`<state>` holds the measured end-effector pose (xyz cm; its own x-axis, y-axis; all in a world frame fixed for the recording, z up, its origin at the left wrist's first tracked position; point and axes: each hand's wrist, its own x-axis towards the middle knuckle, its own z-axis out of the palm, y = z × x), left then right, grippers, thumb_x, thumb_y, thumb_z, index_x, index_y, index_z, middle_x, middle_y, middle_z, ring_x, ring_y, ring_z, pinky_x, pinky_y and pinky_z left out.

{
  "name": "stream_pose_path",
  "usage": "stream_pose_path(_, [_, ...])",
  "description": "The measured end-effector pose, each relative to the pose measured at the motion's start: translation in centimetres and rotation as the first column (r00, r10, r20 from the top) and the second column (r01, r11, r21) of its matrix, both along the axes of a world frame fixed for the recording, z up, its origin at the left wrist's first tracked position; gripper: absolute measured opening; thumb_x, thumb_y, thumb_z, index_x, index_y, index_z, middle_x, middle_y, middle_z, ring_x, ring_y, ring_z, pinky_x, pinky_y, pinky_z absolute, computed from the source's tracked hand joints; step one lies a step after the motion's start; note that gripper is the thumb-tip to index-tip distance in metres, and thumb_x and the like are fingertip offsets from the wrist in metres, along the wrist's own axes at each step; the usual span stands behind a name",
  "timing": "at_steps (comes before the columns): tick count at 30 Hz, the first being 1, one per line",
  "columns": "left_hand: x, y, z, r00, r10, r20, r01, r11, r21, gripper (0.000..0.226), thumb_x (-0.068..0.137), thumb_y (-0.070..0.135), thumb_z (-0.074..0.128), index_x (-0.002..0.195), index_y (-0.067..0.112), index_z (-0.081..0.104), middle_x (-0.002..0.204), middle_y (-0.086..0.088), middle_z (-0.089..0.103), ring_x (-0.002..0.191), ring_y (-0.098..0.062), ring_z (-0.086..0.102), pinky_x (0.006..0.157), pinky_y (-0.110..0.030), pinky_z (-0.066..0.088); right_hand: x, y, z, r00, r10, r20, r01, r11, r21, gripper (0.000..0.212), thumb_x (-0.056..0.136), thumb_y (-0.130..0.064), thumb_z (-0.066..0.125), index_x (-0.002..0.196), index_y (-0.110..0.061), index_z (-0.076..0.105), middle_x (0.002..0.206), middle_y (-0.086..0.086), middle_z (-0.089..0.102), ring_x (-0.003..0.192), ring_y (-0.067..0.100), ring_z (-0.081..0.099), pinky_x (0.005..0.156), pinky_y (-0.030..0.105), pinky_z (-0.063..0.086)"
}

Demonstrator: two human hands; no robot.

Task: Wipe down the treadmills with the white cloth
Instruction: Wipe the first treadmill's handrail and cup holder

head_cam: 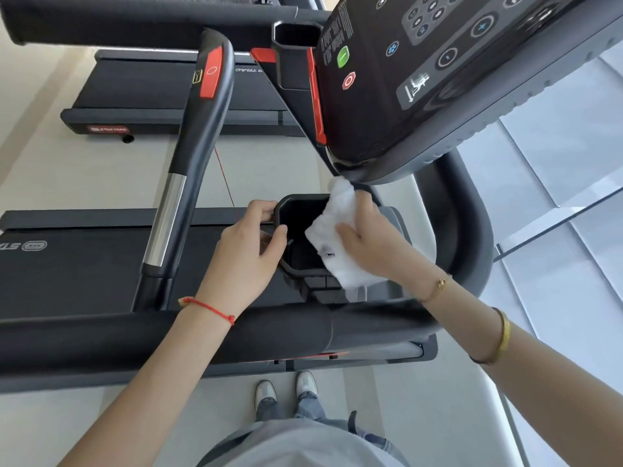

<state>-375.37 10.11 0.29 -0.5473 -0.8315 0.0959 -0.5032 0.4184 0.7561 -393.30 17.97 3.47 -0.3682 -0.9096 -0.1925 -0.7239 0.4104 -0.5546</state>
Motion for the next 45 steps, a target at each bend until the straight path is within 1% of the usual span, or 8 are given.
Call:
stream_pose_path(10, [0.0,0.0,0.3,1.0,0.015,-0.006,-0.015,1.0,0.011,0.03,0.095,0.026,0.056,0.125,0.025,0.051,0.112,0.018,0.063,0.086,0.002,0.064,0.085,-0.033,0.053,0.3,-2.5,-0.8,0.804,0.214,-0.554,-0.309,0.948,-0.082,0.034,0.089,-0.014,0.051,0.122,-0.008,0.048,0.122,0.006,0.054,0.116,0.026,0.048,0.097,0.028,0.034])
stream_pose_path(20, [0.0,-0.1,0.1,0.999,0.043,0.006,-0.043,0.999,0.022,0.035,0.092,0.032,0.056,0.126,0.028,0.05,0.119,0.008,0.064,0.092,-0.003,0.065,0.087,-0.036,0.053,-0.1,-4.8,-1.1,0.674,0.356,-0.647,-0.471,0.882,-0.006,0.032,0.098,-0.028,0.044,0.126,-0.012,0.044,0.113,0.003,0.054,0.099,0.025,0.052,0.082,0.033,0.034])
stream_pose_path(25, [0.1,-0.1,0.2,0.999,0.035,0.003,-0.035,0.999,0.016,0.032,0.092,0.033,0.055,0.124,0.031,0.05,0.117,0.014,0.063,0.088,0.003,0.063,0.084,-0.031,0.054,-1.1,-2.4,-0.7,0.792,0.352,-0.499,-0.424,0.905,-0.034,0.049,0.096,-0.018,0.049,0.142,-0.01,0.034,0.131,0.007,0.046,0.116,0.027,0.044,0.1,0.031,0.032])
stream_pose_path(28, [0.0,0.0,0.3,0.999,0.034,-0.001,-0.034,0.999,0.016,0.033,0.092,0.035,0.053,0.124,0.03,0.051,0.117,0.014,0.063,0.087,0.003,0.064,0.085,-0.03,0.054,-1.2,0.1,-0.5,0.965,0.247,-0.093,-0.259,0.951,-0.169,0.058,0.095,-0.007,0.047,0.148,-0.007,0.023,0.141,0.011,0.036,0.123,0.025,0.038,0.096,0.017,0.025])
stream_pose_path(32, [0.0,0.0,0.2,0.999,0.035,-0.006,-0.035,0.999,0.011,0.032,0.092,0.034,0.053,0.124,0.028,0.051,0.116,0.013,0.063,0.086,0.005,0.063,0.083,-0.027,0.052,-0.5,2.5,-1.0,0.951,0.007,0.309,0.03,0.993,-0.116,0.031,0.098,-0.016,0.046,0.125,-0.016,0.032,0.107,-0.002,0.05,0.093,0.015,0.053,0.074,0.021,0.042])
stream_pose_path(38, [-0.1,0.0,0.3,1.0,0.028,0.006,-0.028,1.0,-0.011,0.032,0.094,0.03,0.055,0.126,0.024,0.051,0.113,0.017,0.06,0.086,0.006,0.062,0.079,-0.028,0.051,-1.1,-1.1,0.1,0.96,-0.084,0.267,0.098,0.994,-0.04,0.029,0.101,-0.021,0.042,0.124,-0.004,0.035,0.104,0.014,0.058,0.093,0.03,0.057,0.078,0.04,0.046])
stream_pose_path(42, [-0.1,0.1,0.4,1.0,0.03,0.006,-0.03,0.999,-0.015,0.031,0.095,0.028,0.055,0.125,0.024,0.051,0.108,0.02,0.057,0.085,0.01,0.059,0.081,-0.027,0.05,-0.3,1.1,-0.7,0.983,-0.051,0.176,0.06,0.997,-0.048,0.016,0.1,-0.019,0.044,0.096,-0.008,0.033,0.073,0.006,0.048,0.065,0.02,0.048,0.061,0.03,0.037])
stream_pose_path(45, [0.0,0.1,0.5,1.0,0.026,0.007,-0.026,1.0,-0.01,0.03,0.096,0.028,0.055,0.125,0.024,0.051,0.108,0.019,0.058,0.087,0.006,0.062,0.082,-0.029,0.052,0.3,3.0,-0.8,0.979,-0.07,0.189,0.087,0.993,-0.082,0.03,0.099,-0.018,0.044,0.075,-0.019,0.027,0.059,-0.003,0.036,0.048,0.005,0.037,0.047,0.02,0.028])
